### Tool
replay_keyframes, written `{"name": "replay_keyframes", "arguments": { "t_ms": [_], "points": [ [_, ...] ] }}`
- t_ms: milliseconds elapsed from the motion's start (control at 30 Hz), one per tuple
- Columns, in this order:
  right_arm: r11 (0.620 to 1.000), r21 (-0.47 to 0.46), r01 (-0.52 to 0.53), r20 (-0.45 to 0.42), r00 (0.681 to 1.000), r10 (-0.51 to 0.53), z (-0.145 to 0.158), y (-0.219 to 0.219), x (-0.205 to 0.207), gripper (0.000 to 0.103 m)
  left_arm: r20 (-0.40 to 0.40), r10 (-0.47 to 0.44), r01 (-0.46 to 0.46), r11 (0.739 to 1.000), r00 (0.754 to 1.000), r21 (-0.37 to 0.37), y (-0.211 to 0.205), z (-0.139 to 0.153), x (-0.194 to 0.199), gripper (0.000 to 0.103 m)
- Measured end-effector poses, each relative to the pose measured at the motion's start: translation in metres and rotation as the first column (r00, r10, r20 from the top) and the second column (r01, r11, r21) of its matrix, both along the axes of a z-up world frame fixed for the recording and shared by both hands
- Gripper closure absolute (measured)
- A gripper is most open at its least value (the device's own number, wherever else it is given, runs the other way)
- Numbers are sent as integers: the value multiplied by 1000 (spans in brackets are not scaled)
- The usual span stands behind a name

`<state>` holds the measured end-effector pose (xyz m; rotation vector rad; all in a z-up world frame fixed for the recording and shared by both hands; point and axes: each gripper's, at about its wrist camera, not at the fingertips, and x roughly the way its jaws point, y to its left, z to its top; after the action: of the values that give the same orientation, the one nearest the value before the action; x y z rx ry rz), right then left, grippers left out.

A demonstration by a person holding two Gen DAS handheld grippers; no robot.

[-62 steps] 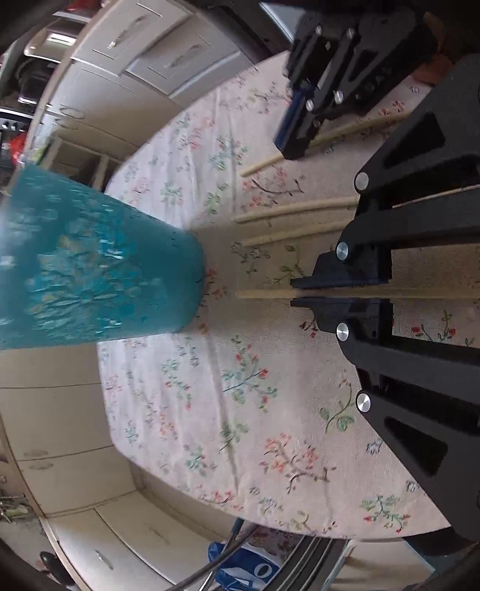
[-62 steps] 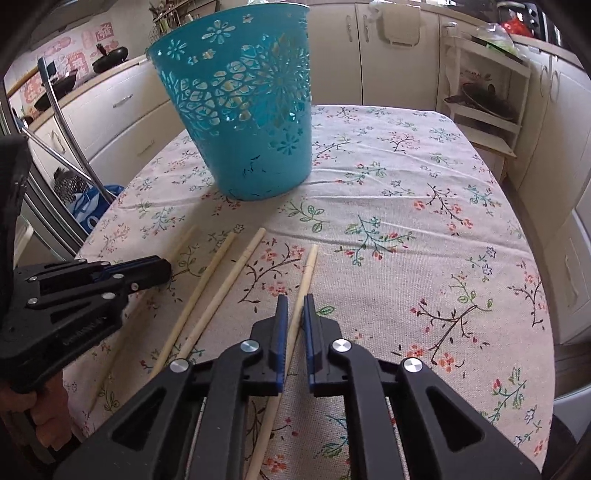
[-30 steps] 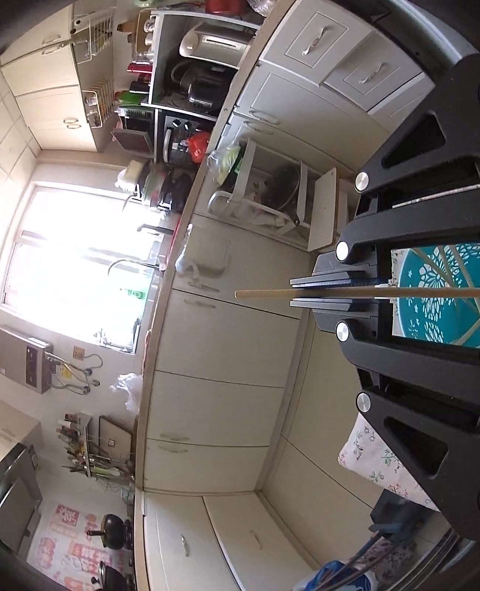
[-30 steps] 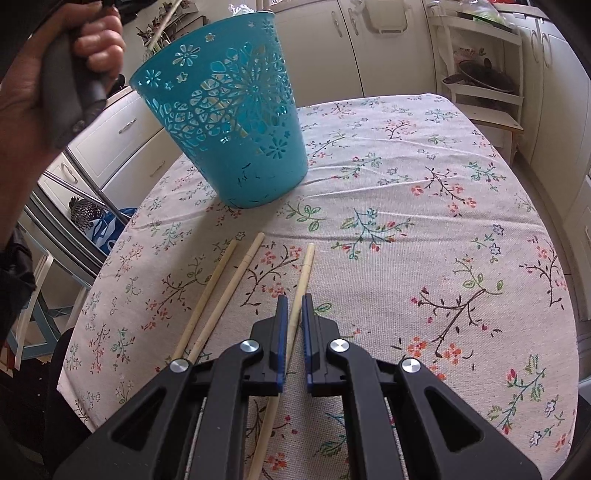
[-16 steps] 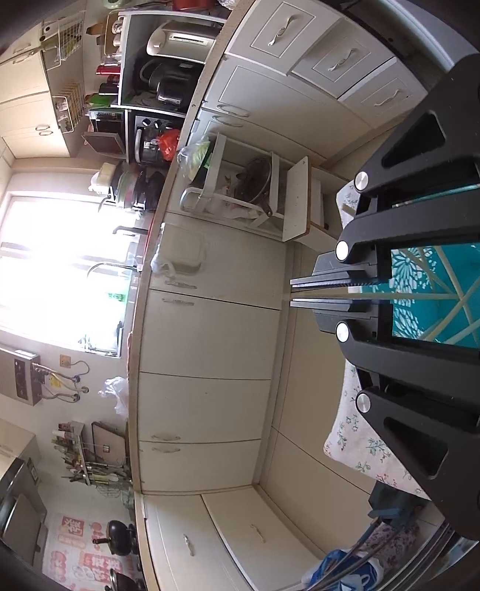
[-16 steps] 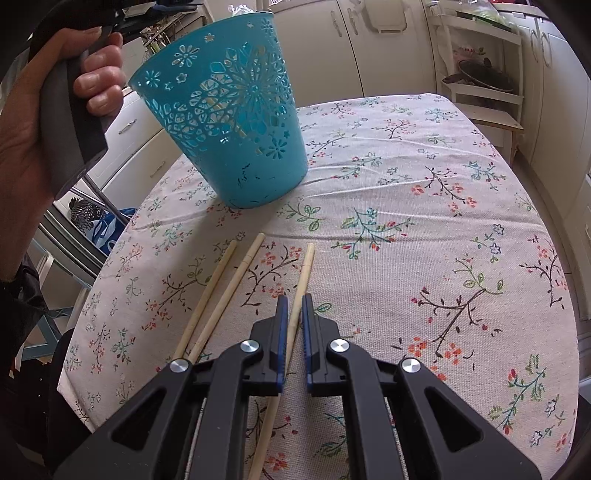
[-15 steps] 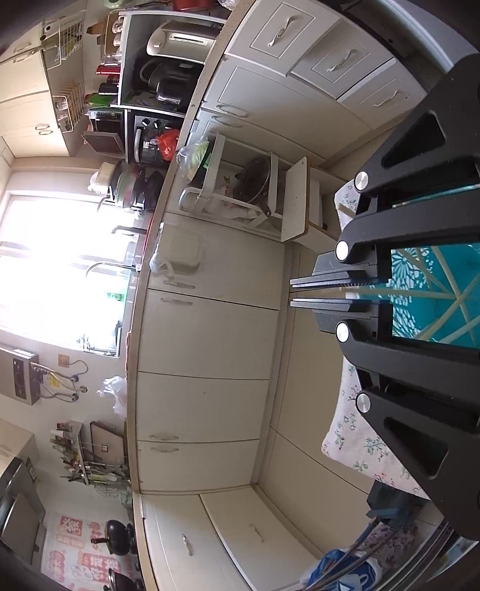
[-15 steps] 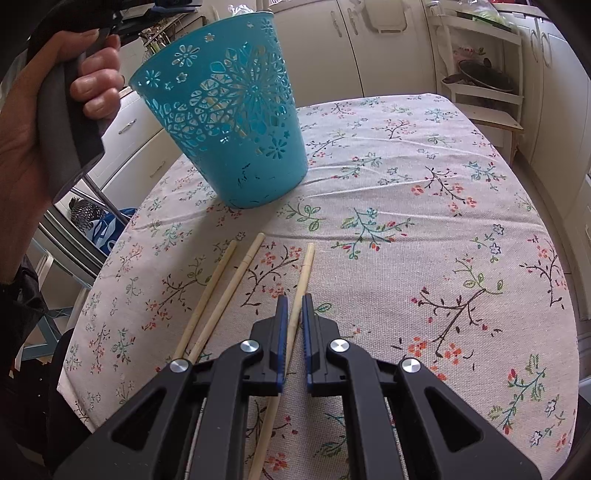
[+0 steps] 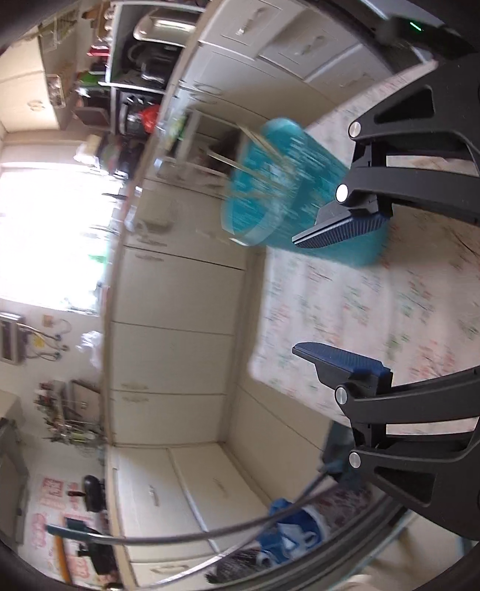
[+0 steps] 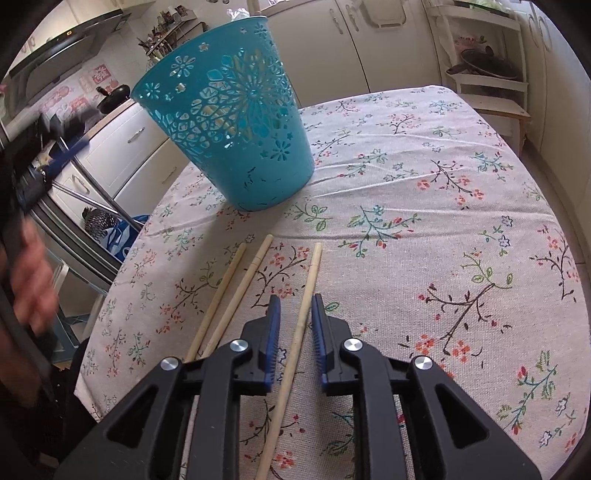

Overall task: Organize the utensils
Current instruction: 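Lift the chopstick with the right tool over the basket and release it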

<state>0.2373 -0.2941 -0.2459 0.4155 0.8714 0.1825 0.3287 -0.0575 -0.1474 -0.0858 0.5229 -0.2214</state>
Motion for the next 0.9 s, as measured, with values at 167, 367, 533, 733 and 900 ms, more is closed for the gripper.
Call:
{"name": "replay_keyframes", "arguments": {
  "t_ms": [167,367,533,733,900],
  "points": [
    [989,-147,-6,-25,1000,2,6,20,2,89,-131,21,-23,1000,991,-14,21,-48,4,53],
    [927,-370,-59,-61,997,39,10,42,1,95,-191,9,-20,998,981,-52,30,-70,9,45],
    [990,-136,-37,-22,999,34,19,18,-19,97,-203,53,-79,990,978,-118,43,-74,9,32],
    [993,112,-28,173,985,8,81,2,-25,97,-198,54,-75,992,979,-100,38,-75,8,23],
    [981,188,-40,357,933,-31,158,-3,9,97,-202,59,-82,990,978,-111,41,-75,8,22]
  ]
}}
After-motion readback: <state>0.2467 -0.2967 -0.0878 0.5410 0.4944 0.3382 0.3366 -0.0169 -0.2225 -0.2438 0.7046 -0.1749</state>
